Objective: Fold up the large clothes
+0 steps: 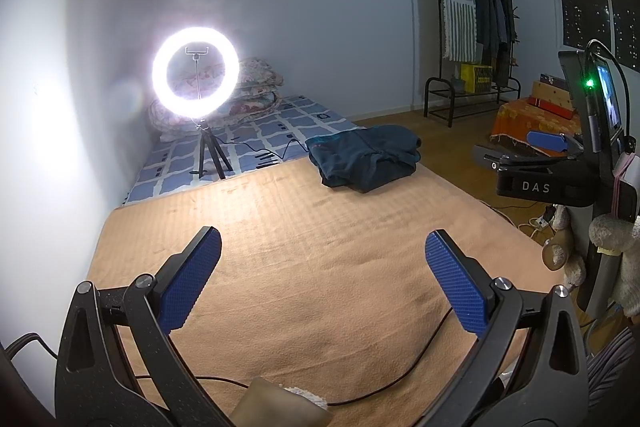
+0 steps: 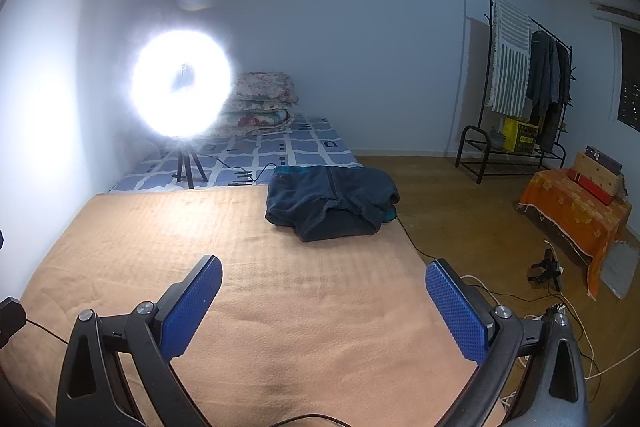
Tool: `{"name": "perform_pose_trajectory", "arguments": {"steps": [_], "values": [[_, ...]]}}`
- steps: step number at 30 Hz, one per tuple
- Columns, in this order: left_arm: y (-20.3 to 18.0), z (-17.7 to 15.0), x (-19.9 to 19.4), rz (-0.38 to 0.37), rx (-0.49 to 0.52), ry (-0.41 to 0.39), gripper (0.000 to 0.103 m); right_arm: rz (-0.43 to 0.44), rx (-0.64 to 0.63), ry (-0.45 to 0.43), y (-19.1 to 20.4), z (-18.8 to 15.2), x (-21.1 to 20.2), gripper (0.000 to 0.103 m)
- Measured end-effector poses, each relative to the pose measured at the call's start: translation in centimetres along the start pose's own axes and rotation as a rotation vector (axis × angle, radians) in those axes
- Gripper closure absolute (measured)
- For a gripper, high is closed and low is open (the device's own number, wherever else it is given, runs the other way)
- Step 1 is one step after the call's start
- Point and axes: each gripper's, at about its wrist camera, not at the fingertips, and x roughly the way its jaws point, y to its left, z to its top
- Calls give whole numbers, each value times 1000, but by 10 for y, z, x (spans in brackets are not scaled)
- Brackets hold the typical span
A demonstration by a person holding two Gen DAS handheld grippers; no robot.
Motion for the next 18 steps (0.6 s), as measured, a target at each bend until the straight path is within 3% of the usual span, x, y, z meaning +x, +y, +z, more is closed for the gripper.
{"name": "perform_pose_trajectory", "arguments": {"steps": [18], "values": [[0, 0, -1, 2, -1, -15, 0, 8, -13, 5, 1, -2, 3, 0]]}}
